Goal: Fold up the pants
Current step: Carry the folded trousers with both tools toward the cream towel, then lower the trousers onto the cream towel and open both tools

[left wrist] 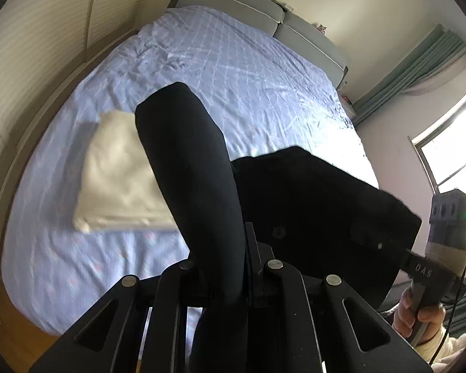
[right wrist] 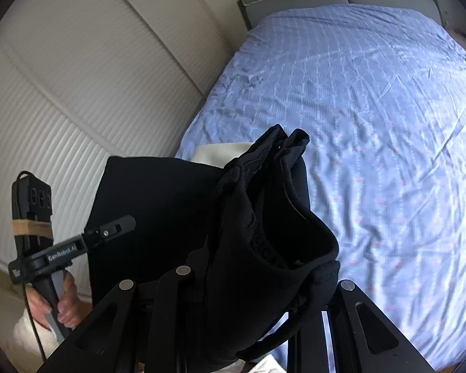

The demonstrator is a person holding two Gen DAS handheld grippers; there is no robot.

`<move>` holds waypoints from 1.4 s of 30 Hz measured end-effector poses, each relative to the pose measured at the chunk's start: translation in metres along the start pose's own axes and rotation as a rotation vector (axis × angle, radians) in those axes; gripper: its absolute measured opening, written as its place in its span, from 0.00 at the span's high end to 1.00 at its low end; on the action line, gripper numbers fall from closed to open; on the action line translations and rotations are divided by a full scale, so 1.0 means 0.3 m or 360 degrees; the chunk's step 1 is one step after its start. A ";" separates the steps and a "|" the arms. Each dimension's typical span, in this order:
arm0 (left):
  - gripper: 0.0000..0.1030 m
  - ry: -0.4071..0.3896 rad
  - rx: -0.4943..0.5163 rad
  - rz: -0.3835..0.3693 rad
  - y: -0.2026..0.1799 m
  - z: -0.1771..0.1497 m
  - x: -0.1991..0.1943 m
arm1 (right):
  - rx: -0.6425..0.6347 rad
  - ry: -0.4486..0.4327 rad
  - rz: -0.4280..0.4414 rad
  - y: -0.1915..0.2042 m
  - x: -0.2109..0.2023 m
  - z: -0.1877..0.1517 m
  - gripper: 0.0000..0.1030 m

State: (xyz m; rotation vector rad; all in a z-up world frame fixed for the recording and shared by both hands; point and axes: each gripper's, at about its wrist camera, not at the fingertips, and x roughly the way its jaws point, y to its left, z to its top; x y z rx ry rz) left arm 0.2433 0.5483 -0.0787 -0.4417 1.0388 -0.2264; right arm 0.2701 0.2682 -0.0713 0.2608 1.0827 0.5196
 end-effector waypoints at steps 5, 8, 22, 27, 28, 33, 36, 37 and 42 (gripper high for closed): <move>0.86 0.0050 0.0096 -0.0037 0.148 0.172 0.037 | 0.0047 -0.0039 -0.0041 0.070 0.126 0.068 0.76; 0.86 0.0068 0.0123 -0.0067 0.233 0.273 0.086 | 0.0081 -0.0036 -0.0068 0.091 0.214 0.132 0.76; 0.85 0.0236 0.0172 -0.0142 0.522 0.664 0.487 | 0.0240 0.0067 -0.0294 0.021 0.637 0.353 0.76; 0.83 0.0435 0.0076 0.0016 0.646 0.646 0.656 | 0.0483 0.0263 -0.0328 -0.079 0.765 0.253 0.74; 0.81 0.0454 0.0080 0.0036 0.657 0.632 0.668 | 0.0509 0.0295 -0.0330 -0.085 0.776 0.228 0.74; 0.74 0.0507 0.0156 0.0118 0.679 0.559 0.679 | 0.0541 0.0431 -0.0405 -0.103 0.814 0.131 0.67; 0.67 0.0485 0.0154 0.0169 0.687 0.538 0.657 | 0.0499 0.0485 -0.0455 -0.107 0.819 0.107 0.60; 0.64 0.0477 0.0173 0.0200 0.681 0.530 0.644 | 0.0495 0.0494 -0.0465 -0.107 0.814 0.100 0.57; 0.57 0.0518 0.0293 0.0334 0.657 0.463 0.596 | 0.0479 0.0517 -0.0519 -0.119 0.772 0.068 0.48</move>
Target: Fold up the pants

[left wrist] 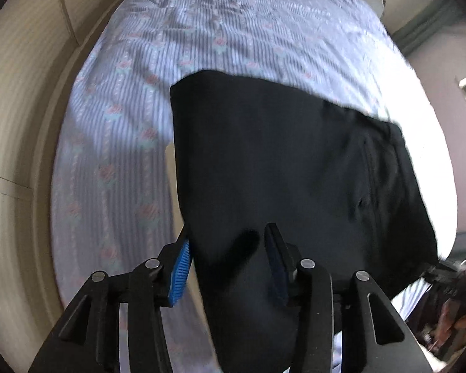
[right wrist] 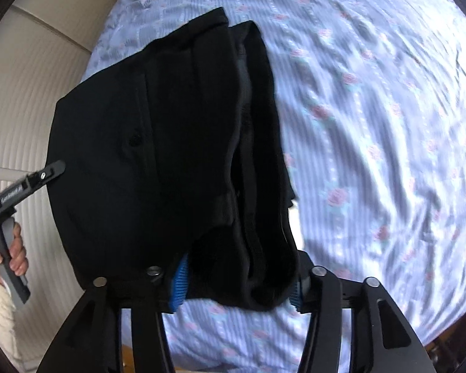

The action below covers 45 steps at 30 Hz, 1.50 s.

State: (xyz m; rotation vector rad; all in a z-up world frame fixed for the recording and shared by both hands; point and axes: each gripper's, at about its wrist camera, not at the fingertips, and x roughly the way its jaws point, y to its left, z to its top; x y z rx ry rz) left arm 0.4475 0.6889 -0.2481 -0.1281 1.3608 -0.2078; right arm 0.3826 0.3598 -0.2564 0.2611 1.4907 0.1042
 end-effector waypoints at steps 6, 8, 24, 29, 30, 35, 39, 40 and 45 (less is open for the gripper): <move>0.46 -0.0072 -0.0031 -0.0030 -0.061 -0.147 -0.101 | -0.0118 -0.0022 -0.0119 -0.047 -0.059 -0.096 0.44; 0.46 -0.0084 -0.0019 -0.0010 -0.098 -0.198 -0.132 | -0.0107 -0.0016 -0.0119 -0.085 -0.078 -0.132 0.44; 0.13 -0.0536 0.0214 0.0221 -0.675 -0.520 -0.605 | -0.0090 -0.0553 -0.0088 -0.368 -0.644 -0.372 0.26; 0.08 -0.0638 0.0226 0.0214 -0.936 -0.561 -0.671 | -0.0118 -0.0692 -0.0082 -0.509 -0.824 -0.451 0.23; 0.08 -0.0656 0.0219 0.0195 -0.992 -0.567 -0.677 | -0.0126 -0.0715 -0.0086 -0.534 -0.851 -0.464 0.23; 0.07 -0.0726 0.0228 0.0160 -1.280 -0.608 -0.679 | -0.0203 -0.0818 -0.0061 -0.719 -1.003 -0.539 0.23; 0.07 -0.0751 0.0260 0.0153 -1.514 -0.665 -0.674 | -0.0245 -0.0880 -0.0061 -0.874 -1.107 -0.594 0.23; 0.06 -0.0763 0.0258 0.0144 -1.570 -0.686 -0.677 | -0.0248 -0.0892 -0.0052 -0.917 -1.130 -0.606 0.22; 0.04 -0.0812 0.0201 0.0119 -1.783 -0.773 -0.697 | -0.0284 -0.0914 -0.0023 -1.105 -1.220 -0.666 0.22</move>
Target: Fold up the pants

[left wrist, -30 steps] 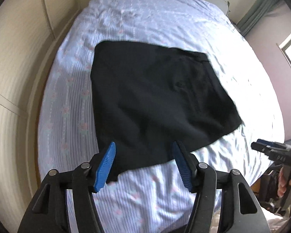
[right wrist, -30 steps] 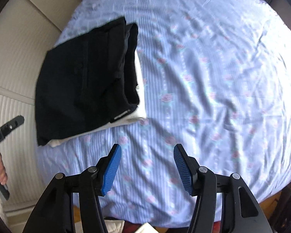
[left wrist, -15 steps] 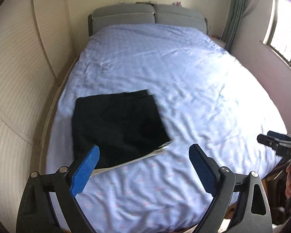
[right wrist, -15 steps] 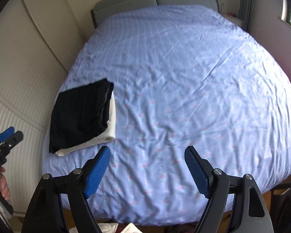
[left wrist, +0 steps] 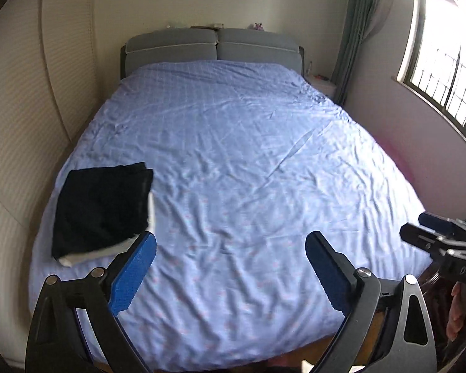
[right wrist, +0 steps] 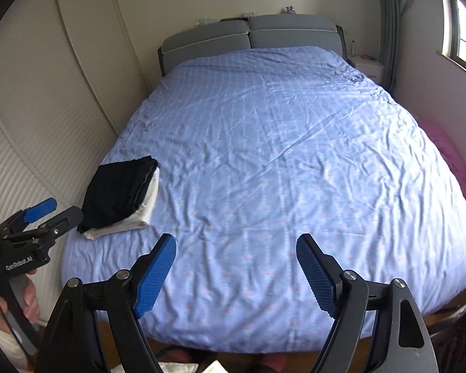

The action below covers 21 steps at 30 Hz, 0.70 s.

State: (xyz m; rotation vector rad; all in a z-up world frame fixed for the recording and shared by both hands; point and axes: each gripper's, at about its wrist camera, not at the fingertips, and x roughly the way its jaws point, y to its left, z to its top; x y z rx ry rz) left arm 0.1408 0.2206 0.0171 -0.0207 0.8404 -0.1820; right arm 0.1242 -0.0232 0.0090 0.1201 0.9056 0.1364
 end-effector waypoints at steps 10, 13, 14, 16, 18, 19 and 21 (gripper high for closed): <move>0.02 -0.0041 0.0001 -0.0004 -0.274 -0.045 -0.099 | -0.0028 -0.0051 0.0001 -0.175 -0.154 -0.070 0.22; 0.01 -0.0055 0.0000 -0.0005 -0.302 -0.055 -0.117 | -0.0041 -0.0071 -0.0033 -0.195 -0.180 -0.091 0.22; 0.00 -0.0057 0.0003 -0.0008 -0.309 -0.060 -0.122 | -0.0035 -0.0077 -0.0032 -0.201 -0.189 -0.098 0.22; 0.00 -0.0056 0.0017 -0.0010 -0.327 -0.066 -0.129 | -0.0014 -0.0081 -0.0026 -0.214 -0.205 -0.107 0.22; 0.00 -0.0059 0.0033 -0.0002 -0.341 -0.071 -0.136 | -0.0004 -0.0090 -0.0034 -0.215 -0.224 -0.114 0.22; 0.00 -0.0067 0.0044 0.0001 -0.347 -0.072 -0.139 | -0.0005 -0.0096 -0.0035 -0.216 -0.231 -0.116 0.22; 0.00 -0.0078 0.0064 0.0000 -0.360 -0.073 -0.146 | -0.0008 -0.0107 -0.0040 -0.216 -0.247 -0.122 0.22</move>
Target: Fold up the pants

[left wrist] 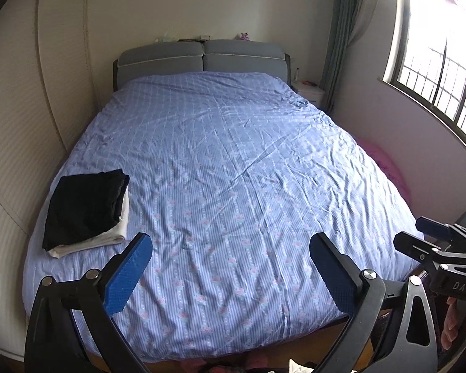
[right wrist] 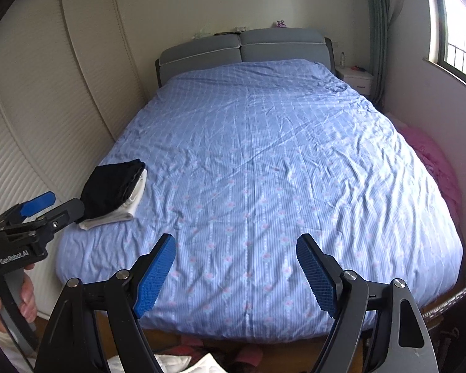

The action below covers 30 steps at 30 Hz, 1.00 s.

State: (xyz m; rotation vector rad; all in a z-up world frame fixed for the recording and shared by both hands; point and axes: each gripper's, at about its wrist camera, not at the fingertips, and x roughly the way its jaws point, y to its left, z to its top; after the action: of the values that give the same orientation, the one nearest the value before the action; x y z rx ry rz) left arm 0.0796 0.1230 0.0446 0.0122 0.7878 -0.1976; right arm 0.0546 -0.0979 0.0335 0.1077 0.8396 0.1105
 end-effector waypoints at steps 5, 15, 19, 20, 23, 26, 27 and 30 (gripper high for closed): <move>0.00 -0.0015 0.0023 -0.0007 -0.026 -0.008 -0.011 | -0.0004 -0.0033 -0.0006 0.001 -0.029 0.005 0.22; 0.00 -0.0082 0.0050 -0.0003 -0.055 0.007 -0.048 | -0.0042 -0.0079 0.0000 0.011 -0.069 0.022 0.22; 0.00 -0.0097 0.0071 0.0015 -0.072 0.008 -0.058 | -0.0052 -0.0090 0.0000 0.010 -0.077 0.027 0.22; 0.00 -0.0103 0.0075 0.0031 -0.075 0.007 -0.059 | -0.0054 -0.0092 -0.0003 0.011 -0.080 0.024 0.22; 0.00 -0.0100 0.0078 0.0053 -0.080 0.007 -0.058 | -0.0069 -0.0099 -0.0015 0.007 -0.086 0.025 0.22; 0.00 -0.0081 0.0052 0.0019 -0.076 0.005 -0.052 | -0.0070 -0.0106 -0.0012 0.003 -0.093 0.024 0.22; 0.00 -0.0071 0.0040 0.0004 -0.075 0.005 -0.049 | -0.0072 -0.0104 -0.0010 0.001 -0.093 0.024 0.22; 0.00 -0.0066 0.0038 -0.0008 -0.079 0.001 -0.047 | -0.0066 -0.0104 -0.0015 0.001 -0.098 0.021 0.22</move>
State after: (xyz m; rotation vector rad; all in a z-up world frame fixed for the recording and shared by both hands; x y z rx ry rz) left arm 0.0659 0.1023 0.0563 0.0286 0.7445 -0.2112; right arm 0.0398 -0.1021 0.0592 0.0680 0.7724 0.1148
